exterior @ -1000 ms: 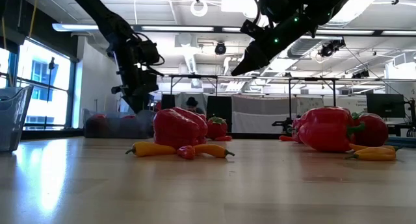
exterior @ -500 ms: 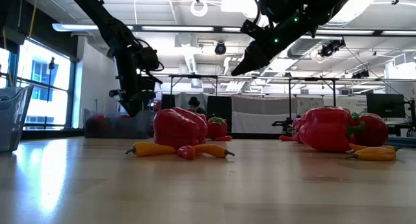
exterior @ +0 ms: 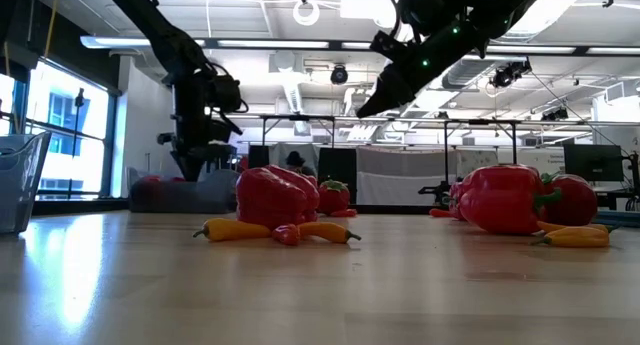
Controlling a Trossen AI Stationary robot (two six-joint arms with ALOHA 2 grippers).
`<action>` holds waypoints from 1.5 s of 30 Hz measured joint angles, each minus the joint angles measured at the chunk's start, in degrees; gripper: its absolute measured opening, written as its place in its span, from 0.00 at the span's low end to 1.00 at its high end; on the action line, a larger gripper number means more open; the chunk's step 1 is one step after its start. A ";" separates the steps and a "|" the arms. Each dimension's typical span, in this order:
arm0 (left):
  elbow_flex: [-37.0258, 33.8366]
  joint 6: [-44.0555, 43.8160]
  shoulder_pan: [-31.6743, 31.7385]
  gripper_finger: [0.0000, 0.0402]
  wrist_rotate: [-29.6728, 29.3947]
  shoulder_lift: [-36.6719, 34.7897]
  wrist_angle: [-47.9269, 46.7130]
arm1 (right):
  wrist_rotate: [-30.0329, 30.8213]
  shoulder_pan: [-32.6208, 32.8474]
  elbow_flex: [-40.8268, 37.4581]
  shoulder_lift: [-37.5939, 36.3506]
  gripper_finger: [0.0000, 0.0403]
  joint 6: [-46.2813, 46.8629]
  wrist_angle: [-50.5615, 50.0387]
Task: Sort produce into baskets
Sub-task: Adjust the red tomato in the top black bin, then put the red tomato into the top black bin
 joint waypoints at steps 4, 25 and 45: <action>0.00 0.00 0.47 0.00 -1.52 0.00 -1.19 | -0.01 0.00 0.00 0.00 0.00 0.01 -0.34; -0.04 0.00 1.03 0.00 -1.38 -3.32 -1.83 | 0.00 0.01 0.00 0.00 0.00 0.02 -0.32; -12.51 -0.11 -0.31 0.00 21.57 -9.90 24.08 | -0.01 0.01 0.00 0.00 0.00 5.98 -3.39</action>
